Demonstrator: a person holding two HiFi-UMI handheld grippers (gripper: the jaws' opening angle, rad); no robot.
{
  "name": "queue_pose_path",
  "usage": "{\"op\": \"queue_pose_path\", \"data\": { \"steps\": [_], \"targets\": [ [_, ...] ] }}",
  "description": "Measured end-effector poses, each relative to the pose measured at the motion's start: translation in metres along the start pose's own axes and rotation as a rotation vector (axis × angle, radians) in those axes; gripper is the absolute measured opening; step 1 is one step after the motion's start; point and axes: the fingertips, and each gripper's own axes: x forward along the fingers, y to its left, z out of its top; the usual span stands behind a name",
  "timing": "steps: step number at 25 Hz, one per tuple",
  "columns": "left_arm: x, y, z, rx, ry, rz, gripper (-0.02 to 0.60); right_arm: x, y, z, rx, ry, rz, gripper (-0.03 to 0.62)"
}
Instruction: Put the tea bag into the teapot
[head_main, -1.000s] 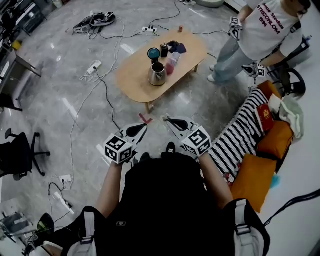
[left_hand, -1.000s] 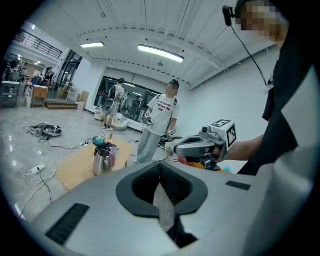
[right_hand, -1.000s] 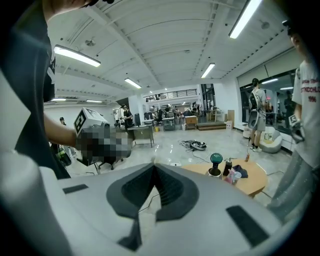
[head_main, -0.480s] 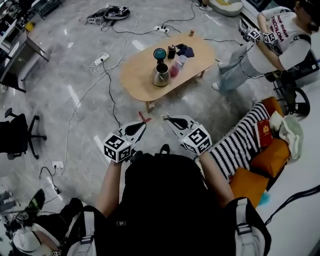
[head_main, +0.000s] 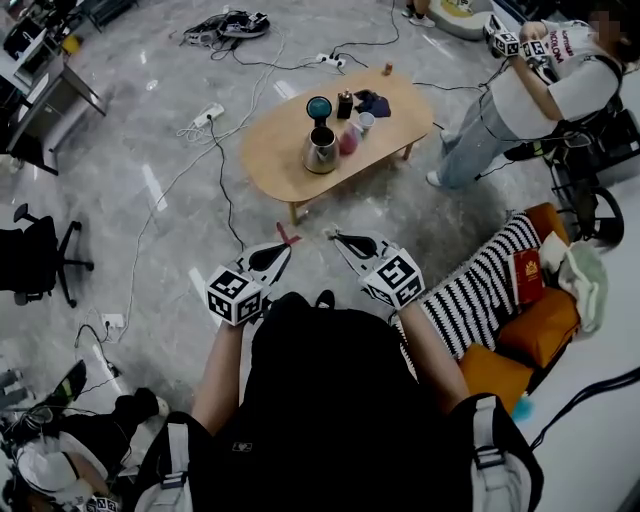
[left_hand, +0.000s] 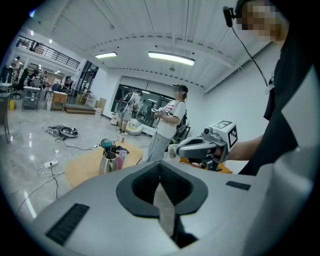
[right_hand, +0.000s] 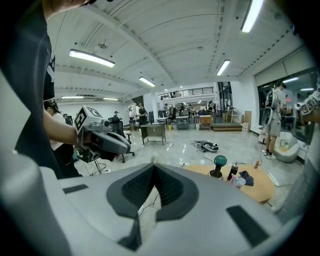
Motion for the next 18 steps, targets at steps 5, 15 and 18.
{"op": "queue_pose_path", "data": {
  "steps": [5,15,18],
  "targets": [
    [0.004,-0.007,-0.003,0.001,0.003,0.006,0.011,-0.007,-0.004,-0.004,0.009,-0.012,-0.003,0.006],
    [0.019,-0.001,0.002,-0.002,-0.003,0.000,0.011,-0.010,-0.018,-0.011,0.015,0.014,-0.010,0.007],
    [0.023,0.006,-0.001,-0.007,0.003,-0.004,0.011,-0.005,-0.026,-0.011,0.012,0.018,-0.018,0.006]
  ]
}}
